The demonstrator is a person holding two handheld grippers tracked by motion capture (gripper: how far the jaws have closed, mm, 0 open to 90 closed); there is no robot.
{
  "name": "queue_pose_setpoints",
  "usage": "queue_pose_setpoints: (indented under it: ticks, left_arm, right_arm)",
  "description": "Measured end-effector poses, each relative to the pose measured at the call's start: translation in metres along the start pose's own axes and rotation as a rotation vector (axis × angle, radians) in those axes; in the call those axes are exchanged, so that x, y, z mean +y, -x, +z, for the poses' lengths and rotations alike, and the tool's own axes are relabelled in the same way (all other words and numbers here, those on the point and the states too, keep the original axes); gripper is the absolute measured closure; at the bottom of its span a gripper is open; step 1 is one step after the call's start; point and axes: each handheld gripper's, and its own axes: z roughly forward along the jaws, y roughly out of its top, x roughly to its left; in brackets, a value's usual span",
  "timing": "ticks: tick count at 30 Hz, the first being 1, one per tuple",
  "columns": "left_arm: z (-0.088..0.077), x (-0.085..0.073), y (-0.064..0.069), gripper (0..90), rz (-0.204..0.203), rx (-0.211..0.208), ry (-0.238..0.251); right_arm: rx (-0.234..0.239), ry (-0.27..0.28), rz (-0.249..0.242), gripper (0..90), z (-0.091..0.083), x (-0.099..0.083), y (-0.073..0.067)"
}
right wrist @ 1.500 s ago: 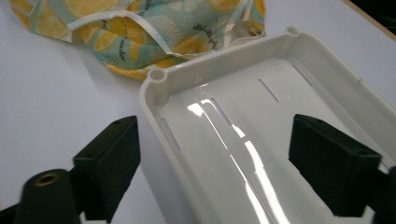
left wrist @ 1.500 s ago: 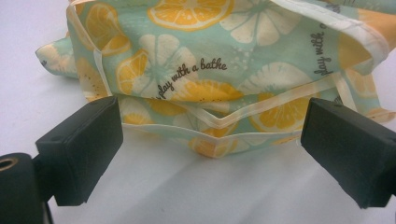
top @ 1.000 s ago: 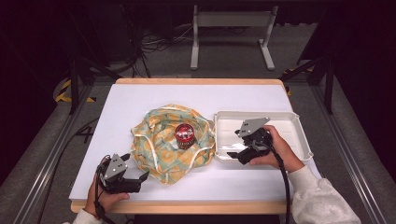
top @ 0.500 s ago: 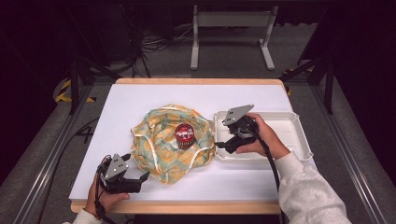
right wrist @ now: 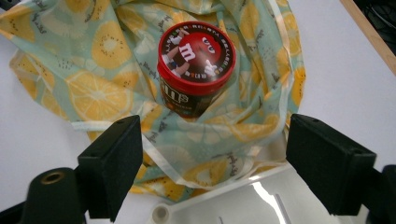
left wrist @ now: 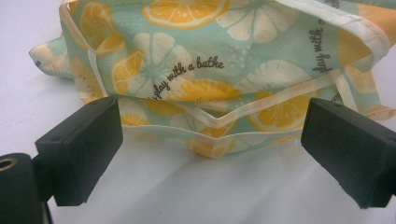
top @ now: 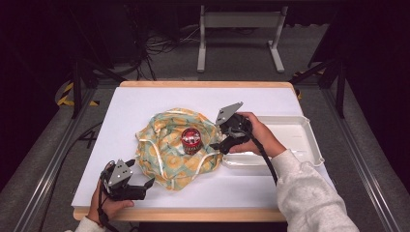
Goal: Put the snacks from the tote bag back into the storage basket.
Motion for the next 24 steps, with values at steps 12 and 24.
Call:
queue_pose_setpoints:
  ticks: [12,24]
  left_arm:
    - [0.0,0.0,0.001,6.1,-0.001,-0.002,0.002]
    - [-0.001,-0.001,0.001,6.1,0.003,-0.005,-0.001]
  right_arm:
    - [0.048,-0.03,-0.018,22.6,0.028,0.032,-0.005]
    - [0.106,-0.102,-0.009,22.3,0.063,0.05,-0.005]
